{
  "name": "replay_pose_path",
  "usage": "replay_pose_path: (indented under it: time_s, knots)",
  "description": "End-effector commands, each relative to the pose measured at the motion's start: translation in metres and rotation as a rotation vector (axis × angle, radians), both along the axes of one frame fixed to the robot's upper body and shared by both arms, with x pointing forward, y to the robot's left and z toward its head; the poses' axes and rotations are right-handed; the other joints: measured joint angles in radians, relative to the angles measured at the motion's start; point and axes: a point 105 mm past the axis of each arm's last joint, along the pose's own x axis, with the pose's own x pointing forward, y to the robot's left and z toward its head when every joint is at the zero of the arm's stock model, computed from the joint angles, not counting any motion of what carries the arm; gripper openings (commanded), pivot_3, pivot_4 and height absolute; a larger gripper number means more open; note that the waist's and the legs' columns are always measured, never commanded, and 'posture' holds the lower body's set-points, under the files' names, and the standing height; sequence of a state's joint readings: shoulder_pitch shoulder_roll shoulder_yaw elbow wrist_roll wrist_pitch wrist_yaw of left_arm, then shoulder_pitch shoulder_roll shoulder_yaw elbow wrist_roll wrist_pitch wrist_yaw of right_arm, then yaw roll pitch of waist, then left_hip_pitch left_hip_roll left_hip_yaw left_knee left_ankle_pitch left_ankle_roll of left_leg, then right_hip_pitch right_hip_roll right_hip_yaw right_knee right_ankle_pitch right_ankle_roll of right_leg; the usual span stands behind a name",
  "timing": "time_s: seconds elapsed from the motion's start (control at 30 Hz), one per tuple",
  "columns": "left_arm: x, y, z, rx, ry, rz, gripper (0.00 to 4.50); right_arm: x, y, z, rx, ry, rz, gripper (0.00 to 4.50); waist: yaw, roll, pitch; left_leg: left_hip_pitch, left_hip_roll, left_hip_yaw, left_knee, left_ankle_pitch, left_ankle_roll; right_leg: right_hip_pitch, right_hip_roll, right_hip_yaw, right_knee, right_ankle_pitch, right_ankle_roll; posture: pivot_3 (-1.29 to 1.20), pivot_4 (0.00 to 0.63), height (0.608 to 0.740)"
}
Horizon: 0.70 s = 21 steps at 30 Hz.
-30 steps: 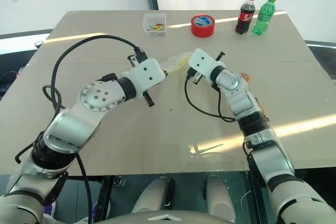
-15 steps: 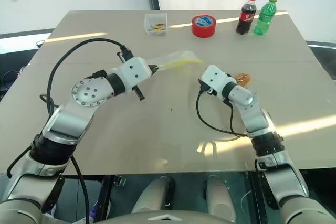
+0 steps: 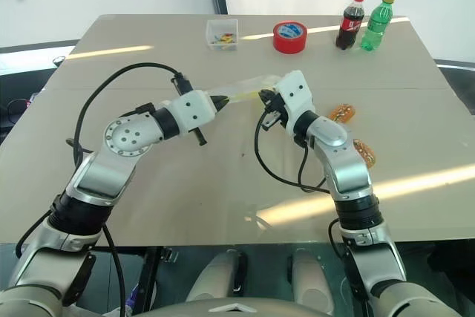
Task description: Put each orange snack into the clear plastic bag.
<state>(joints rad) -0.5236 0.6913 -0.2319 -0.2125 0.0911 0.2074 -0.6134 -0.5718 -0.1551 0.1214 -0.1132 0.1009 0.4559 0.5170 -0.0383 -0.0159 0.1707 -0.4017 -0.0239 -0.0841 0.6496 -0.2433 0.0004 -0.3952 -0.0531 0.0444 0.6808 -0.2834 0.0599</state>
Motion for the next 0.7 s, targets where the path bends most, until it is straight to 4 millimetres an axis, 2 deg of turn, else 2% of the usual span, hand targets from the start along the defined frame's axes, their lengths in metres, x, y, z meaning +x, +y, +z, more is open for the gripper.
replay_pose_path:
  time_s: [0.03, 0.47, 0.7]
  knots:
    - [-0.006, -0.002, 0.013, -0.012, -0.06, -0.018, 0.0, -0.003, 0.009, 0.016, 0.019, -0.046, 0.034, 0.03, -0.001, 0.0, 0.0, 0.0, 0.0, 0.0, 0.0, 0.0, 0.0, 0.0, 0.0, 0.0, 0.0, 0.0, 0.0, 0.0, 0.15, 0.74]
    - [-0.014, -0.007, 0.014, -0.035, -0.062, -0.02, 0.0, -0.003, 0.018, 0.003, 0.0, -0.005, 0.063, 0.03, -0.003, 0.0, 0.0, 0.0, 0.0, 0.0, 0.0, 0.0, 0.0, 0.0, 0.0, 0.0, 0.0, 0.0, 0.0, 0.0, 0.15, 0.74]
    - [-0.009, 0.001, 0.014, -0.047, -0.033, 0.034, 0.0, -0.006, 0.01, 0.014, 0.023, -0.024, 0.054, 0.03, -0.003, 0.0, 0.0, 0.0, 0.0, 0.0, 0.0, 0.0, 0.0, 0.0, 0.0, 0.0, 0.0, 0.0, 0.0, 0.0, 0.15, 0.74]
